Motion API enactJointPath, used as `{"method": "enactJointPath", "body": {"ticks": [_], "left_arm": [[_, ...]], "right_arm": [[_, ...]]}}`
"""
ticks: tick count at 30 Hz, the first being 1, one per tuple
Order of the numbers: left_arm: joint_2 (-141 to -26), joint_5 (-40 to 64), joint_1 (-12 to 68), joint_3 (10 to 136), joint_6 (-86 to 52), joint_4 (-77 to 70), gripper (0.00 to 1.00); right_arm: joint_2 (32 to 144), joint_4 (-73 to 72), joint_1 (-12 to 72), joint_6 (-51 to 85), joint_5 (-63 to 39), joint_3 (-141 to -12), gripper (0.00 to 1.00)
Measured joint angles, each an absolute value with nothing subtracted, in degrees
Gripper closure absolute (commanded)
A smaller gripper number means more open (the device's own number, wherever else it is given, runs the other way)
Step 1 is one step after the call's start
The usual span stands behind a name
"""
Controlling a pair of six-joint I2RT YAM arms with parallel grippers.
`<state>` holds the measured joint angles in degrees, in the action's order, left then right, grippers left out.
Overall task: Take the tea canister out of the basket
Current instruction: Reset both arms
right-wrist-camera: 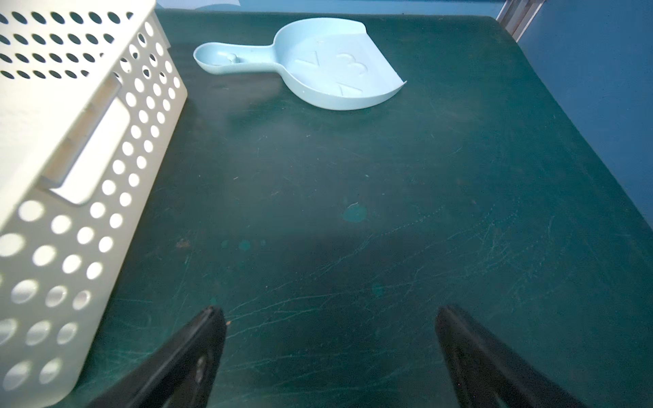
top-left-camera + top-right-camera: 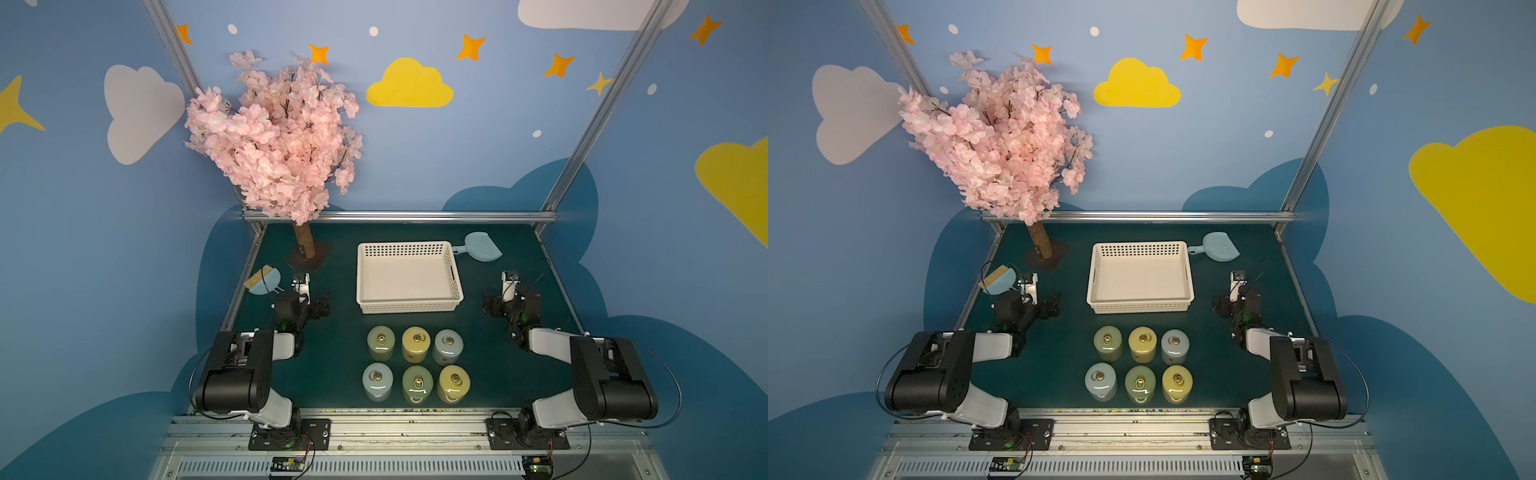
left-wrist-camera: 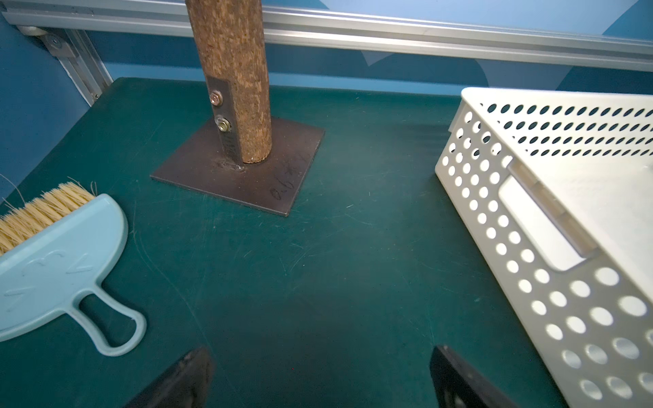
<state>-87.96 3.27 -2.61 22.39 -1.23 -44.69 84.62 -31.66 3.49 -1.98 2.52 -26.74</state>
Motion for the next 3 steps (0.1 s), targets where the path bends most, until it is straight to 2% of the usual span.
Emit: {"method": "enactJointPath", "body": {"ticks": [3], "left_arm": [[-88.1,3.2,-2.6,22.4,-1.1,-44.7,0.00]], "right_arm": [[84.6,-31.8,3.5,-2.0,2.5,-26.7,0.02]]}}
